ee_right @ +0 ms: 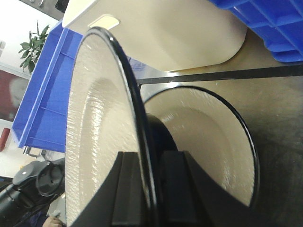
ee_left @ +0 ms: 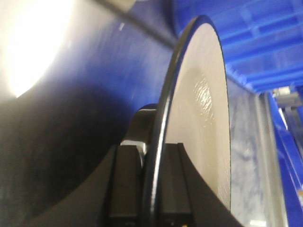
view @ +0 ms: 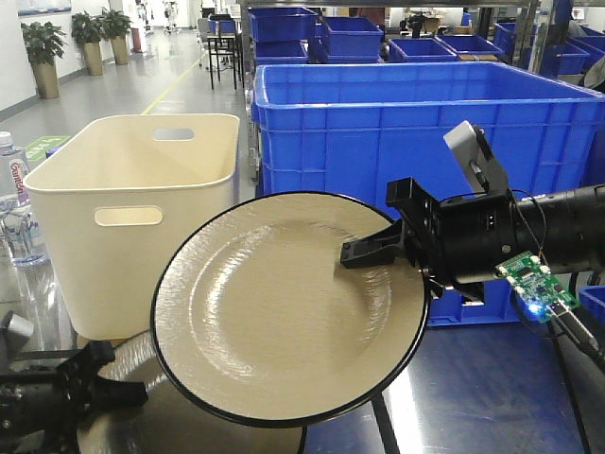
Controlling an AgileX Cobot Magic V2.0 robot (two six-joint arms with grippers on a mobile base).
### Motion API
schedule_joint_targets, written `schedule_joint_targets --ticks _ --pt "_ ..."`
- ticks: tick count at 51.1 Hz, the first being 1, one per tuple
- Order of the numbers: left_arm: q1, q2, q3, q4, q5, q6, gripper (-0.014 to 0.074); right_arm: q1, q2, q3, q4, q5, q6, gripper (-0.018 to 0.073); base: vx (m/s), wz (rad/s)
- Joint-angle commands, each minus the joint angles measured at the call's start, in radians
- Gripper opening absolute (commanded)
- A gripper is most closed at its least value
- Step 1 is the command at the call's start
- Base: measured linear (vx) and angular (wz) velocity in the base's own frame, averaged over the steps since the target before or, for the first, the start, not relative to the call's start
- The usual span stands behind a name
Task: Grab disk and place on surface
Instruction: 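Hold the plate with both grippers while the base drives to the counter, then lower the plate onto the plate stack beside the cream bin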
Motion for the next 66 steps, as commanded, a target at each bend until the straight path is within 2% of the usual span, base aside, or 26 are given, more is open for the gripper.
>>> schedule_joint_targets --ticks 1,10,20,24,28,37,42,49,53,60,66 --pt "-0.002 -0.015 -0.032 -0.040 0.070 -0.017 0.0060 -0.004 -0.054 -0.040 0.120 -0.048 -0.001 -0.0008 0.00 0.00" --pt "-0.002 -0.004 -0.032 0.076 0.081 -0.017 0.0198 -0.004 -0.054 -0.040 0.120 -0.049 -0.005 -0.0008 0.00 0.00" --pt "0.001 -0.006 -0.037 0.200 0.067 -0.017 0.0440 -0.004 -0.054 -0.040 0.120 -0.047 -0.009 -0.0004 0.00 0.00" --pt "0.028 -0.015 -0.037 0.250 0.083 -0.015 0.0518 -0.004 -0.054 -0.040 0.120 -0.048 -0.009 -0.0003 0.00 0.00" --pt "0.070 -0.037 -0.037 0.296 0.097 -0.015 0.0561 -0.004 -0.054 -0.040 0.120 -0.048 -0.009 -0.0001 0.00 0.00" --pt "0.176 -0.133 -0.037 0.297 0.171 -0.015 0.0571 -0.004 -0.054 -0.040 0.099 -0.049 -0.009 0.0001 0.00 0.00" --pt "0.210 -0.211 -0.037 0.297 0.194 -0.015 0.0571 -0.004 -0.047 -0.040 0.059 -0.076 0.006 0.0001 0.00 0.00" --pt "0.218 -0.329 -0.037 0.291 0.161 -0.015 0.0571 0.000 0.018 -0.040 0.068 -0.086 0.010 0.0001 0.00 0.00" --pt "0.218 -0.389 -0.037 0.279 0.136 -0.015 0.0571 0.029 0.073 -0.040 0.074 -0.107 0.010 0.0002 0.00 0.00" --pt "0.218 -0.457 -0.037 0.271 0.112 -0.015 0.0571 0.135 0.178 -0.040 0.100 -0.204 -0.004 0.0012 0.00 0.00" --pt "0.218 -0.460 -0.035 0.271 0.113 -0.015 0.0571 0.192 0.230 -0.040 0.098 -0.227 -0.012 0.0037 0.00 0.00"
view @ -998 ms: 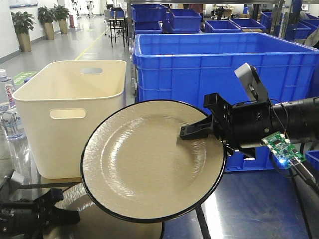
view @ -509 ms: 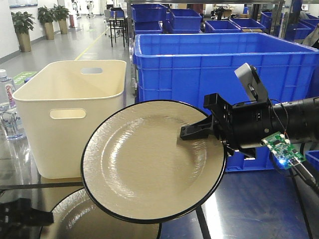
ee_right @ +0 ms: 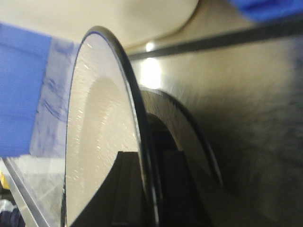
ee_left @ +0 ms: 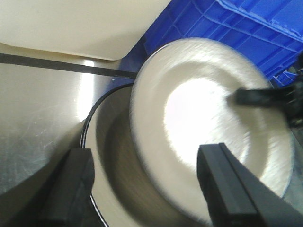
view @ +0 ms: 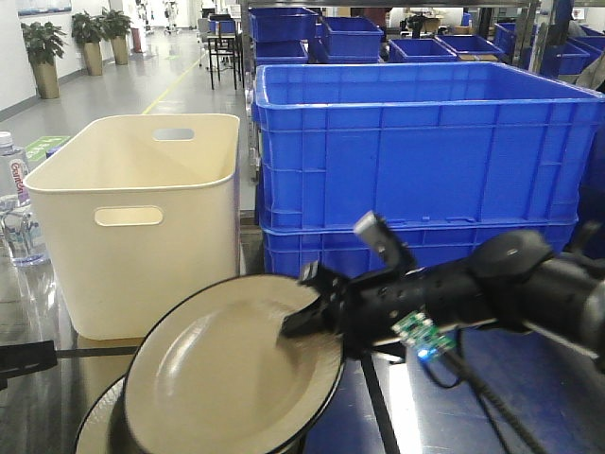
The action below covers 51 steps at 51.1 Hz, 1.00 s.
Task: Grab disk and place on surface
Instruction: 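Lower the plate onto the plate stack beside the cream bin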
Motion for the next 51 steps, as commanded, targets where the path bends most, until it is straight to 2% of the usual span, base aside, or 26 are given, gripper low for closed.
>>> schedule_joint_targets --ticks 1,7,11,16,21,27,32,44,51 --pt "0.000 -0.016 -0.027 -0.064 -0.020 0.001 0.0571 0.024 -0.036 -0.040 0.107 -0.036 -0.015 0.0050 0.00 0.00" --pt "0.000 -0.015 -0.027 -0.064 -0.020 0.001 0.0571 0.049 -0.012 -0.040 0.098 -0.034 -0.073 0.0149 0.00 0.00" --pt "0.000 -0.015 -0.027 -0.064 -0.020 0.001 0.0571 0.055 -0.010 -0.040 0.093 -0.035 -0.135 0.0250 0.00 0.00" --pt "0.000 -0.015 -0.027 -0.064 -0.020 0.001 0.0571 0.054 -0.010 -0.040 0.089 -0.027 -0.160 0.0363 0.00 0.00" --pt "0.000 -0.015 -0.027 -0.064 -0.022 0.001 0.0571 0.039 -0.011 -0.040 0.052 -0.016 -0.176 0.0472 0.00 0.00" --pt "-0.001 -0.015 -0.027 -0.064 -0.023 0.001 0.0571 0.015 -0.015 -0.040 -0.018 0.016 -0.222 0.0552 0.00 0.00" --pt "-0.002 -0.015 -0.027 -0.064 -0.025 0.001 0.0571 -0.008 -0.033 -0.040 -0.074 0.036 -0.251 0.0583 0.00 0.00" --pt "-0.002 -0.015 -0.027 -0.064 -0.025 0.004 0.0569 -0.073 -0.131 -0.040 -0.188 0.041 -0.261 0.0582 0.00 0.00" --pt "-0.002 -0.015 -0.027 -0.066 -0.050 0.060 0.0517 -0.076 -0.197 -0.040 -0.207 0.036 -0.272 0.0582 0.00 0.00"
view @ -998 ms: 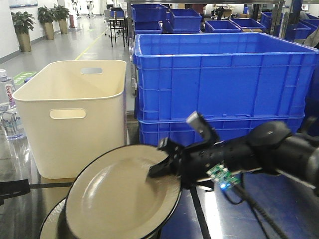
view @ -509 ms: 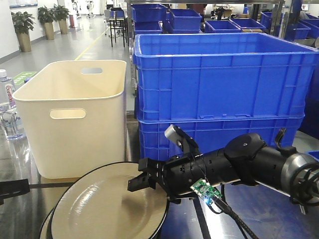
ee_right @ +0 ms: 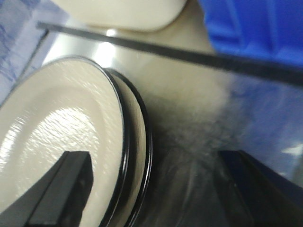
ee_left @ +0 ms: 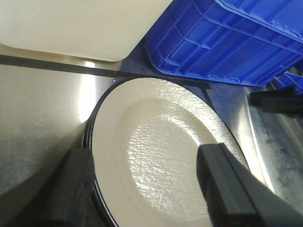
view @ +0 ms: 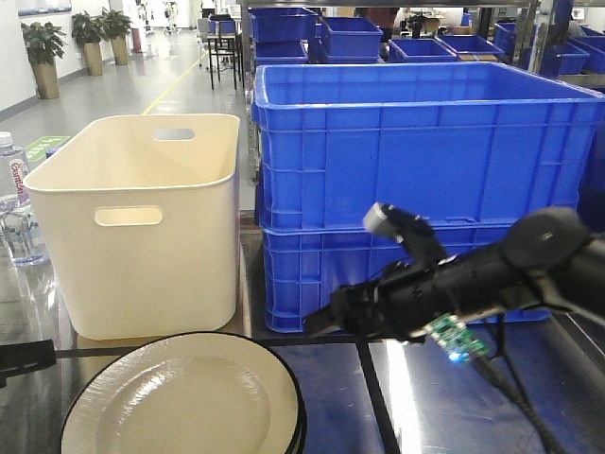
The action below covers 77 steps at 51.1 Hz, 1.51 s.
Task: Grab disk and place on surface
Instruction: 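Open both grippers and raise the right gripper off the plate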
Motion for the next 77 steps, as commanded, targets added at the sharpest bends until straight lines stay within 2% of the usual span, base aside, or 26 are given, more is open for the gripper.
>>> schedule_joint_targets --ticks 1,7,18,24,48,55,60,69,72,77 --pt "-0.002 -0.015 -0.027 -0.067 -0.038 0.053 0.0503 -0.001 -0.100 -0.034 0.021 -0.027 -0.026 0.0582 0.00 0.00" --pt "-0.002 -0.035 -0.027 -0.082 -0.048 0.116 0.0383 -0.001 -0.148 -0.034 0.021 -0.028 -0.031 0.0561 0.00 0.00" --pt "-0.002 -0.105 -0.027 -0.110 -0.092 0.112 0.0097 -0.001 -0.185 -0.034 0.024 -0.022 -0.032 0.0519 0.00 0.00" --pt "-0.002 -0.127 -0.027 -0.108 -0.091 0.113 -0.0011 -0.001 -0.182 -0.034 0.023 -0.022 -0.032 0.0500 0.00 0.00" --pt "-0.002 -0.132 -0.027 -0.107 -0.091 0.113 -0.0009 -0.001 -0.182 -0.034 0.024 -0.022 -0.032 0.0446 0.00 0.00" --pt "-0.002 -0.134 -0.024 -0.105 -0.124 0.114 -0.0009 -0.001 -0.182 -0.034 0.024 -0.022 -0.032 0.0441 0.00 0.00" --pt "-0.002 -0.158 -0.023 -0.035 -0.130 0.084 -0.0009 -0.001 -0.182 -0.034 0.024 -0.022 -0.032 0.0441 0.00 0.00" --pt "-0.007 -0.304 0.018 0.238 -0.166 -0.143 -0.0009 -0.001 -0.182 -0.034 0.021 -0.021 -0.032 0.0441 0.00 0.00" --pt "-0.029 -0.382 0.049 0.325 -0.214 -0.198 -0.0009 -0.001 -0.182 -0.034 0.021 -0.021 -0.032 0.0441 0.00 0.00" --pt "-0.089 -0.509 0.125 0.426 -0.323 -0.319 -0.0009 -0.001 -0.182 -0.034 0.021 -0.021 -0.032 0.0441 0.00 0.00"
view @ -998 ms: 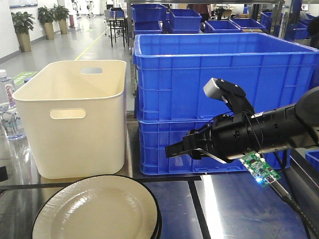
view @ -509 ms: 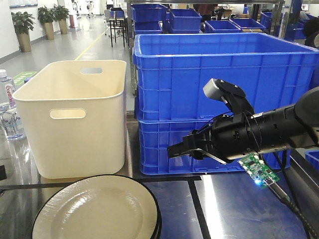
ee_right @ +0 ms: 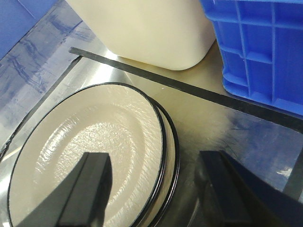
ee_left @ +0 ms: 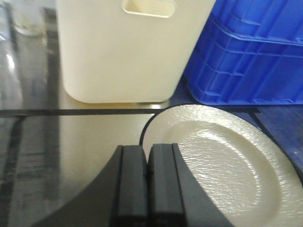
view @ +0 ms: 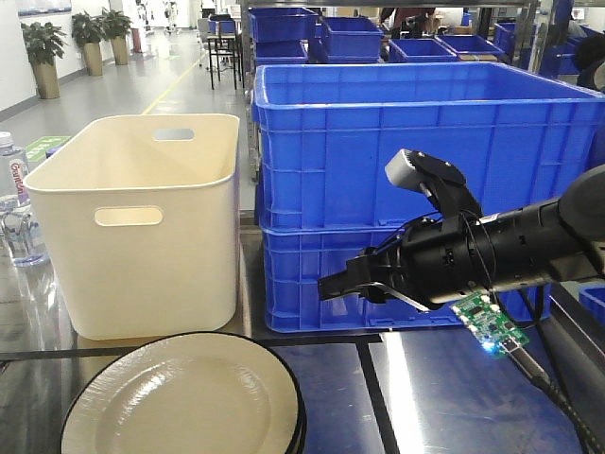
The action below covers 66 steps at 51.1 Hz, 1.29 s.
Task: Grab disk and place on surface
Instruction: 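Open both grippers and raise the right gripper off the plate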
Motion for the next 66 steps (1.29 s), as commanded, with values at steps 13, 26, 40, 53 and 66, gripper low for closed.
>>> schedule_joint_targets --ticks 13,26,40,53,66 --pt "-0.229 -0.360 0.296 0.463 -0.344 -0.545 -0.0009 -0.002 -0.042 -0.034 0.039 -0.030 -0.015 0.0441 0.00 0.00" --pt "-0.251 -0.534 0.602 0.762 -0.630 -0.570 -0.0009 -0.002 -0.042 -0.034 0.039 -0.030 -0.015 0.0441 0.00 0.00" --pt "-0.172 -0.623 0.712 0.781 -0.601 -0.626 -0.0009 -0.002 -0.042 -0.034 0.043 -0.028 -0.015 0.0441 0.00 0.02" --pt "-0.173 -0.623 0.711 0.768 -0.684 -0.625 -0.0009 -0.002 -0.042 -0.034 0.039 -0.025 -0.015 0.0441 0.00 0.00" --pt "-0.173 -0.623 0.711 0.768 -0.684 -0.625 -0.0009 -0.002 -0.042 -0.034 0.038 -0.023 -0.015 0.0441 0.00 0.00"
